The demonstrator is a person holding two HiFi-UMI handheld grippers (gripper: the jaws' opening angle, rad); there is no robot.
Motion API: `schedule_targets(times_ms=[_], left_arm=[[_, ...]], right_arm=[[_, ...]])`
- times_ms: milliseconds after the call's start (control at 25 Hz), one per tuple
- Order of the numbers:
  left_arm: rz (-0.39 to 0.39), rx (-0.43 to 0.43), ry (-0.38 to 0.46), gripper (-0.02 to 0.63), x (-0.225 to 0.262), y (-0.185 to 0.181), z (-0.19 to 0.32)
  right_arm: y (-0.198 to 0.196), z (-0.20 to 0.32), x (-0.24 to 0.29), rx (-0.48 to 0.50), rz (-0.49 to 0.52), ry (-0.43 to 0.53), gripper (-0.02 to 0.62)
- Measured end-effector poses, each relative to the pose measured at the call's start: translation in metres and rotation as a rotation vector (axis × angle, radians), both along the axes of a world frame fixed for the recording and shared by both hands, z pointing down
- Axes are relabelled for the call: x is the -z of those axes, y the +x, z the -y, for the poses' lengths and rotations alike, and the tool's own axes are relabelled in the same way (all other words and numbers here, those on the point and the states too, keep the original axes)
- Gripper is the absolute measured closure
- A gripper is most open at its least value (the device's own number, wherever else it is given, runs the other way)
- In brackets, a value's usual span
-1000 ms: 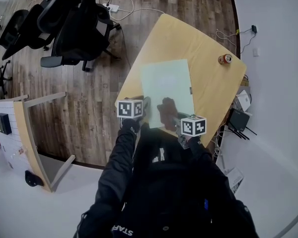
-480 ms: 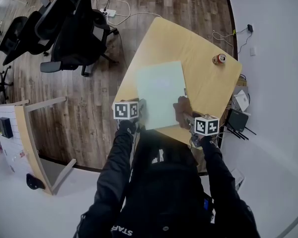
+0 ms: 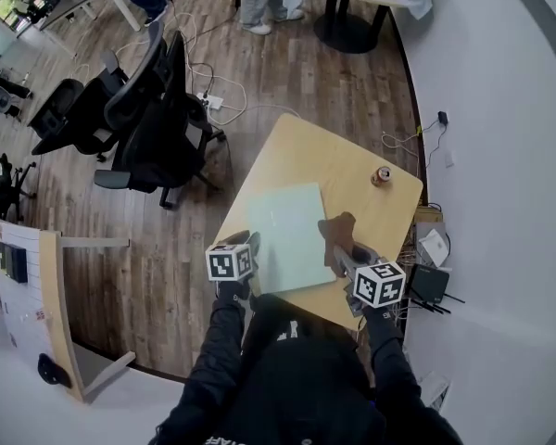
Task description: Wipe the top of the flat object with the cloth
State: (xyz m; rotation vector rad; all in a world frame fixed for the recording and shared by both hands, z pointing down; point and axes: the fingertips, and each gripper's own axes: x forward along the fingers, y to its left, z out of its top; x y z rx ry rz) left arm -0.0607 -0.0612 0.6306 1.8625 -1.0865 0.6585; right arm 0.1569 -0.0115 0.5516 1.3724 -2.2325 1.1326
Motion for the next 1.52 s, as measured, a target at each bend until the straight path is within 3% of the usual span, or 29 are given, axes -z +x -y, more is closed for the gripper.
schedule_targets(times_ms=[280, 600, 920, 1520], left_arm=[[-0.027, 0.008, 0.417, 0.564, 0.163, 0.018, 0.017], [-0.019, 0.016, 0.677, 0.574, 0.278, 0.04, -0.008], [-0.015, 0.02, 0.792, 0.574, 0.329, 0.053, -0.025], [-0.019, -0.008, 0.807, 0.572, 0.334, 0.075, -0.047]], right_arm=[[-0.013, 0.025, 0.134, -0.007, -0.055, 0.33, 0.506], [-0.028, 0.019, 0.24, 0.002, -0.107, 0.588, 0.517], [-0.032, 0.002, 0.287, -0.012, -0.109, 0.695, 0.52], [-0.027, -0.021, 0.293, -0.028, -0.125, 0.708, 0.518]])
